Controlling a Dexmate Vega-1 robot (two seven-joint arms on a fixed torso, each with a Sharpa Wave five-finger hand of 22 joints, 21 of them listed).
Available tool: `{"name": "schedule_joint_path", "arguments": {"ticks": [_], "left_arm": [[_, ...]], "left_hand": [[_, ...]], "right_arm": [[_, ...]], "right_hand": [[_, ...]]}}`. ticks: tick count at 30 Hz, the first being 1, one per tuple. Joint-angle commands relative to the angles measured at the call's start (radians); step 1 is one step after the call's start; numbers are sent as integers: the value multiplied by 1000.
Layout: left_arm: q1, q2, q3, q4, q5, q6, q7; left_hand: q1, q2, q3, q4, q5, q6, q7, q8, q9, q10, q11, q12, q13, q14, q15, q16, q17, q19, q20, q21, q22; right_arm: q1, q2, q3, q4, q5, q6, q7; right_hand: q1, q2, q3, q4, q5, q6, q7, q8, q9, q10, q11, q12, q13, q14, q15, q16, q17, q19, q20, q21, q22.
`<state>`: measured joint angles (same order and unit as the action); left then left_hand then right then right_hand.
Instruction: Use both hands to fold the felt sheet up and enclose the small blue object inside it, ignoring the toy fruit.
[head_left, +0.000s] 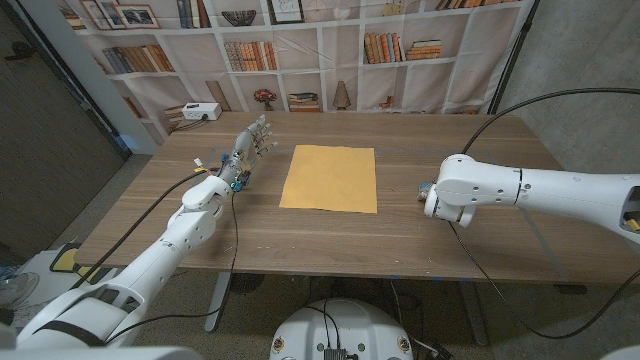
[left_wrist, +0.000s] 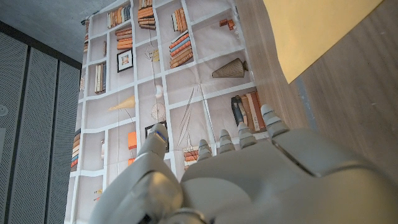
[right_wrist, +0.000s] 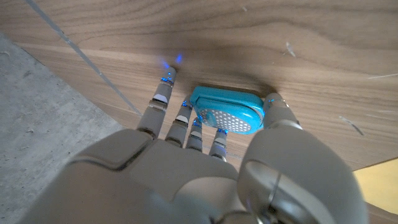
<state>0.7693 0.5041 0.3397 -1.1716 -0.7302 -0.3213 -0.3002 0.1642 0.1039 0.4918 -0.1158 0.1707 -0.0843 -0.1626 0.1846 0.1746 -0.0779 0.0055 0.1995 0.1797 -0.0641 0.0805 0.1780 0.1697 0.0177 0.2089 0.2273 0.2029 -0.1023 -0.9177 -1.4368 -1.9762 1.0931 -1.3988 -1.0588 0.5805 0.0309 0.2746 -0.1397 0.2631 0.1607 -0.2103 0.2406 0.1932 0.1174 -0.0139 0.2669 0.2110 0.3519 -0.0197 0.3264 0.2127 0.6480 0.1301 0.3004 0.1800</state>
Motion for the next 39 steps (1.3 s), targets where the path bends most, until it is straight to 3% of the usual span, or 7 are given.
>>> {"name": "schedule_joint_path", "arguments": {"ticks": [1,4,8,11,13,22,39], "left_arm": [[1,7,-1,-12,3,9,6],[3,9,-2,-15,2,12,8],[2,10,-1,-14,3,16,8],[-2,8,-1,-8,1,16,4],[-5,6,0,-3,1,14,0],[-6,1,0,6,-2,11,-3],[23,4,-9,-27,-6,5,16]], "left_hand": [[-5,0,3,5,2,-2,-4,-3,2,-4,5,2,5,4,4,4,6,3,5,6,1],[-6,0,2,5,2,-2,-3,-2,2,-5,7,2,5,4,4,4,6,3,5,5,1],[-7,-1,2,6,1,-3,-4,-3,2,-4,7,2,5,3,4,4,6,3,5,5,2],[-8,-1,2,6,1,-4,-4,-3,2,-5,7,1,5,4,4,4,6,3,5,5,2],[-8,-1,2,6,1,-5,-5,-3,2,-5,7,2,5,4,4,4,6,2,5,5,2],[-11,-1,1,8,1,-7,-5,-4,2,-6,8,1,5,2,5,3,6,1,5,5,2],[-16,-1,0,11,1,-6,-4,-3,2,-8,7,1,5,1,6,4,6,1,5,4,2]], "right_arm": [[-148,8,123,-13,-297,11,183],[-203,-9,156,-43,-429,50,234],[-306,-18,235,-74,-579,101,238],[-369,-27,275,-96,-693,148,242],[-403,-28,300,-103,-757,170,253],[-506,-39,380,-135,-1016,273,325],[-494,-2,398,-121,-1455,480,623]], "right_hand": [[77,46,14,-17,-1,95,-9,22,6,95,-33,26,5,132,-53,64,31,82,-49,27,11],[185,82,22,-28,-14,243,-6,58,10,198,-34,64,20,256,-112,151,96,160,-109,66,20],[327,130,37,-28,-27,468,96,146,30,379,-28,153,57,391,-154,258,201,248,-199,135,37],[441,165,94,-22,-42,608,177,226,56,493,5,221,93,485,-186,289,256,271,-245,189,53],[473,167,114,-19,-49,638,204,242,56,512,10,235,103,511,-193,293,273,275,-261,206,59],[585,145,156,-38,-61,665,246,255,54,545,28,267,131,536,-212,263,301,253,-319,254,76],[686,110,120,-25,-55,714,249,255,51,565,20,294,159,578,-215,230,338,225,-338,342,113]]}}
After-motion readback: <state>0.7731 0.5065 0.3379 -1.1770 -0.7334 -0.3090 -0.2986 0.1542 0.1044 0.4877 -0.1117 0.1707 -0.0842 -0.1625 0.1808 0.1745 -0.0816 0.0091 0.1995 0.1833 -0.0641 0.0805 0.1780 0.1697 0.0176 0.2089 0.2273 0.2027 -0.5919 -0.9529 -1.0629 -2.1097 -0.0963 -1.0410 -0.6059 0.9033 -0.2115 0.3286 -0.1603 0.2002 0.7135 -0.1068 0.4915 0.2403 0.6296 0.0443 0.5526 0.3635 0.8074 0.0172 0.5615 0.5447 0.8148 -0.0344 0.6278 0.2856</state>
